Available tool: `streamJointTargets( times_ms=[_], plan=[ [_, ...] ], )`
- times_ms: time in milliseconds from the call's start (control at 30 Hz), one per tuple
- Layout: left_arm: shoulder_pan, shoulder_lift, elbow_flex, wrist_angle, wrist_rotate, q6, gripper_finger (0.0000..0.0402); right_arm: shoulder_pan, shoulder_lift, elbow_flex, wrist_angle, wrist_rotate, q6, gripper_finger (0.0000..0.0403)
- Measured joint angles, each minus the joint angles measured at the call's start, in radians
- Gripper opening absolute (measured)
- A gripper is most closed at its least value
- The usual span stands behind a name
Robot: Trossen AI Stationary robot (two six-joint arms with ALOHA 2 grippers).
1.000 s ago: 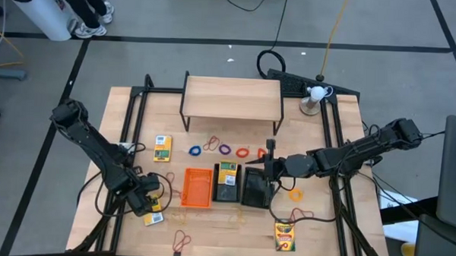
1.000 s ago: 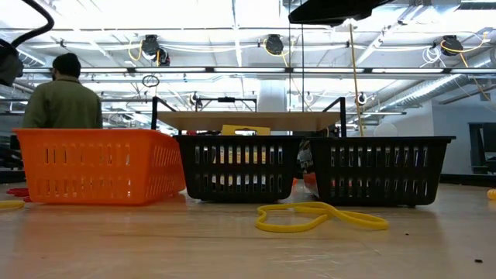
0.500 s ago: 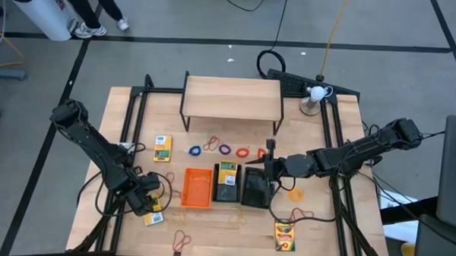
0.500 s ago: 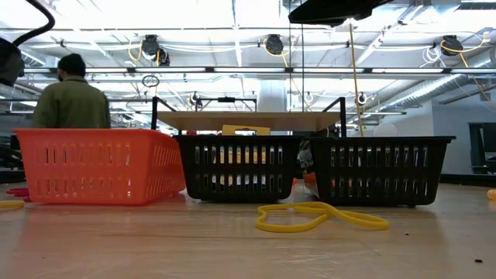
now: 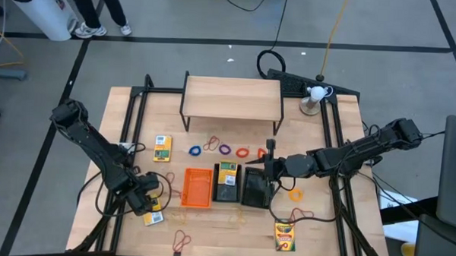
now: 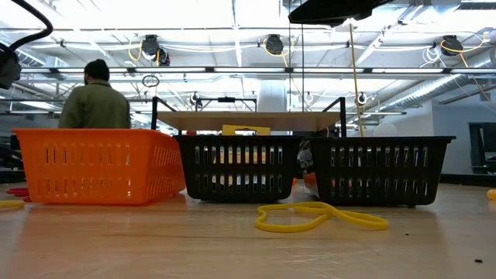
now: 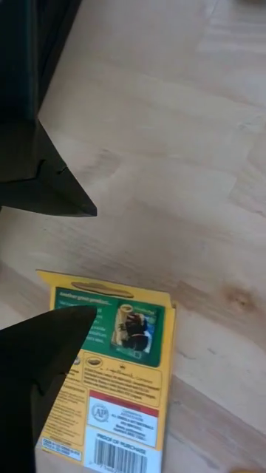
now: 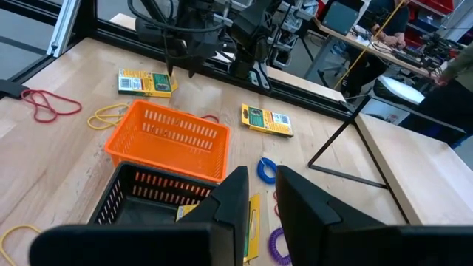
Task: Pick & Place Office Desk Supplies
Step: Put the crayon box into the left black bin
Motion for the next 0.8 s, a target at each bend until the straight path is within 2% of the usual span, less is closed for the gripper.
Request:
streamJointTargets(
  times_ms=[400,567,800],
  plan=[
    [0.0,0.007,-0.035,0.029,0.011,-0.035,0.0207,0.0,0.0,0.0,0.0,0.0,0.0,0.0059],
    [0.0,0.008,-0.093,0.117,0.071,-0.043,0.0207,0.0,0.0,0.0,0.0,0.0,0.0,0.0059],
    [0.0,0.006,-0.099,0.134,0.049,-0.027,0.0207,0.0,0.0,0.0,0.0,0.0,-0.003,0.0059]
  ],
)
